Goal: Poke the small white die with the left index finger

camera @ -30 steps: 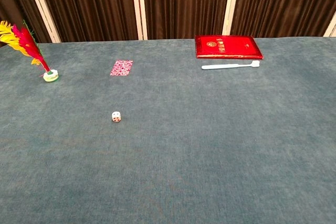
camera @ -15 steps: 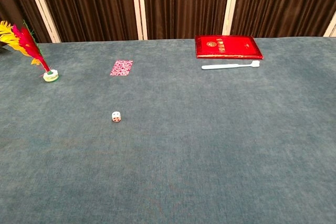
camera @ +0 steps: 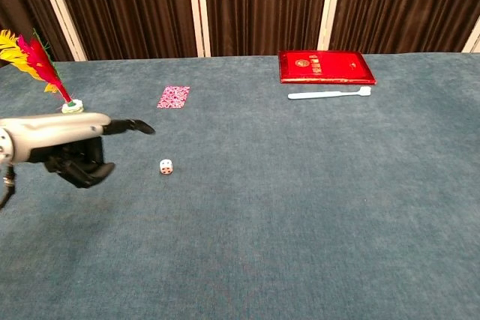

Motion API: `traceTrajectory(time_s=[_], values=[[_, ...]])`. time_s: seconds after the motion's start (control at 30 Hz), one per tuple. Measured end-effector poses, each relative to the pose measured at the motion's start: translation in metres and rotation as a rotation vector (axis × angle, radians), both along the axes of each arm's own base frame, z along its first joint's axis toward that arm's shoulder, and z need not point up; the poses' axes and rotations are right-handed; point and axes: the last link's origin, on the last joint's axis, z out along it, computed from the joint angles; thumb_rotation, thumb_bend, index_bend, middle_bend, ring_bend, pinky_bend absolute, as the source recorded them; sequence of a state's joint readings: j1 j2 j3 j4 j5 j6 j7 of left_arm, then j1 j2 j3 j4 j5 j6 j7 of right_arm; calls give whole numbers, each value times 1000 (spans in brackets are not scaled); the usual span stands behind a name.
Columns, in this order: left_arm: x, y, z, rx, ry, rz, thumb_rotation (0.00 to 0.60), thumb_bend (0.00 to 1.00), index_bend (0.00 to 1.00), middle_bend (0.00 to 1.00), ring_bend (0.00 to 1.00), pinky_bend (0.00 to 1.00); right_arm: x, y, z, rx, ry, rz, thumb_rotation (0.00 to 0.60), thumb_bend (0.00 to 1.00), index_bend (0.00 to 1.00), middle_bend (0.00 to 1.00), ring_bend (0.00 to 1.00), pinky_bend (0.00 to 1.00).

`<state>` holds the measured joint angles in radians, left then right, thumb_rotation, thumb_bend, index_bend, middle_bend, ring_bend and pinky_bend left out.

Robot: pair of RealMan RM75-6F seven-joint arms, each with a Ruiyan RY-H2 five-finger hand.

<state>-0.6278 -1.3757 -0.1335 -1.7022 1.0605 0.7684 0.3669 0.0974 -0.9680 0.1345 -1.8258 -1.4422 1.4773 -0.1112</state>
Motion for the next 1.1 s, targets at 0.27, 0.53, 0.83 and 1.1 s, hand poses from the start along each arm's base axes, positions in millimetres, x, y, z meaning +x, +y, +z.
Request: traceTrajectory(time_s=[0.27, 0.53, 0.83, 1.1], values=[[4, -3, -20, -51, 26, 27, 600, 707, 0, 979, 964, 1000, -2, -1, 1, -1, 0, -8, 600, 0, 0, 0, 0, 0], [1, -2, -28, -64, 46, 47, 600, 707, 0, 979, 965, 1000, -3, -1, 2, -2, 0, -10, 600, 0, 0, 0, 0, 0], [1, 2, -32, -70, 56, 59, 600, 707, 0, 978, 965, 1000, -3, -1, 2, -5, -1, -10, 600, 0, 0, 0, 0, 0], [-4, 4, -38, -87, 51, 89, 600, 707, 0, 979, 964, 1000, -3, -1, 1, -1, 0, -14, 600, 0, 0, 0, 0, 0]])
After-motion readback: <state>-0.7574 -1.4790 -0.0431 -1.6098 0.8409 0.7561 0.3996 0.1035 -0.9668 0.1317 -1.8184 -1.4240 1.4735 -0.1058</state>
